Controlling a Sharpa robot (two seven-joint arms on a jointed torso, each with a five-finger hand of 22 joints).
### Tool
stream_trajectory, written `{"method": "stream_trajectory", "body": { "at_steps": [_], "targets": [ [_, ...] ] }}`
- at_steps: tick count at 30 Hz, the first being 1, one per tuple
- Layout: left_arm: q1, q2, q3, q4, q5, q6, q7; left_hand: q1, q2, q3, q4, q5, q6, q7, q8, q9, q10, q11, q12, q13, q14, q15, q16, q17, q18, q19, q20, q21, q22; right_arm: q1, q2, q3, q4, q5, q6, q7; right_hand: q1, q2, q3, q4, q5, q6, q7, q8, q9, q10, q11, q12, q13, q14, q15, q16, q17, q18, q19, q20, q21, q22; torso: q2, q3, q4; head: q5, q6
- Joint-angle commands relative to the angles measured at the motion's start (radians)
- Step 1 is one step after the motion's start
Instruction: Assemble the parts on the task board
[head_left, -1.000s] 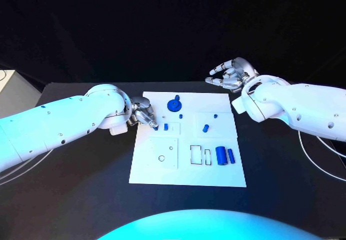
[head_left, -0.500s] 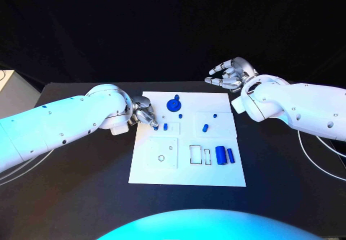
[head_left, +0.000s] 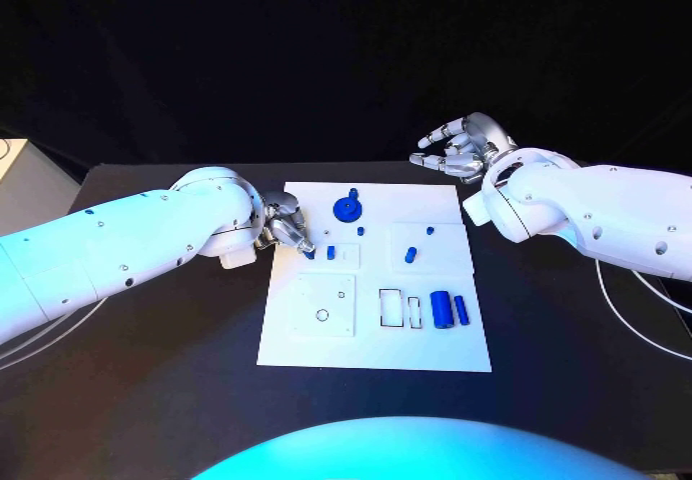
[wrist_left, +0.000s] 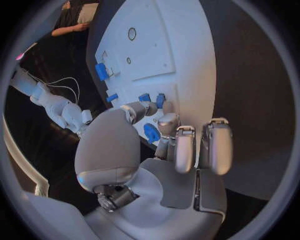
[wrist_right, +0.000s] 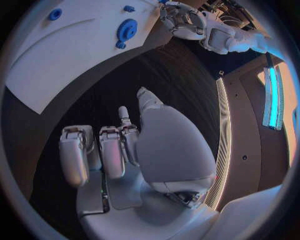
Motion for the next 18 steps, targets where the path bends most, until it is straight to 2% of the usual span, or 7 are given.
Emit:
{"method": "stream_trajectory", "body": {
  "at_steps": [1,6,18],
  "targets": [
    [-0.003,0.003,-0.002,0.004,-0.017,0.013,-0.019,0.006,0.01,0.146,-0.151,0.012,0.016,-0.012,0.001,0.003,0.011,-0.003,0.007,0.004,0.104,-0.006,0.004,0.263,-0.009,0.009,-0.002,0.008,0.088,0.0,0.0,0.0,0.001,-0.006,0.01,0.013,-0.009,-0.002,0.008,0.0,0.001,-0.007,0.001,0.007,0.0,-0.004,-0.001,-0.004,0.153,0.079,-0.006,-0.004,0.163,0.012,0.073,-0.002,-0.005,0.213,0.0,0.0004,-0.0003,0.001,-0.001],
    [-0.003,0.002,-0.002,0.009,-0.035,0.006,-0.026,-0.001,0.004,0.143,-0.155,0.069,0.027,-0.016,0.001,0.007,0.024,-0.007,0.014,0.021,0.104,-0.01,0.004,0.263,-0.012,0.018,-0.006,0.014,0.1,0.0,0.0,0.0,0.001,-0.006,0.01,0.014,-0.009,-0.002,0.008,0.0,0.001,-0.007,0.001,0.007,0.0,-0.004,-0.001,-0.004,0.153,0.079,-0.006,-0.004,0.163,0.012,0.073,-0.002,-0.005,0.213,-0.001,-0.0001,0.0005,0.001,-0.004],
    [-0.003,0.004,-0.002,0.019,-0.042,0.0,-0.027,-0.003,0.003,0.141,-0.156,0.082,0.029,-0.018,0.001,0.008,0.029,-0.008,0.018,0.028,0.104,-0.011,0.004,0.263,-0.012,0.02,-0.007,0.015,0.102,0.0,-0.001,0.0,0.001,-0.006,0.009,0.015,-0.009,-0.002,0.008,0.0,0.001,-0.007,0.001,0.007,0.0,-0.004,-0.001,-0.004,0.153,0.079,-0.006,-0.004,0.163,0.012,0.073,-0.002,-0.005,0.213,0.0,-0.0006,-0.0001,0.0,-0.004]
  ]
}}
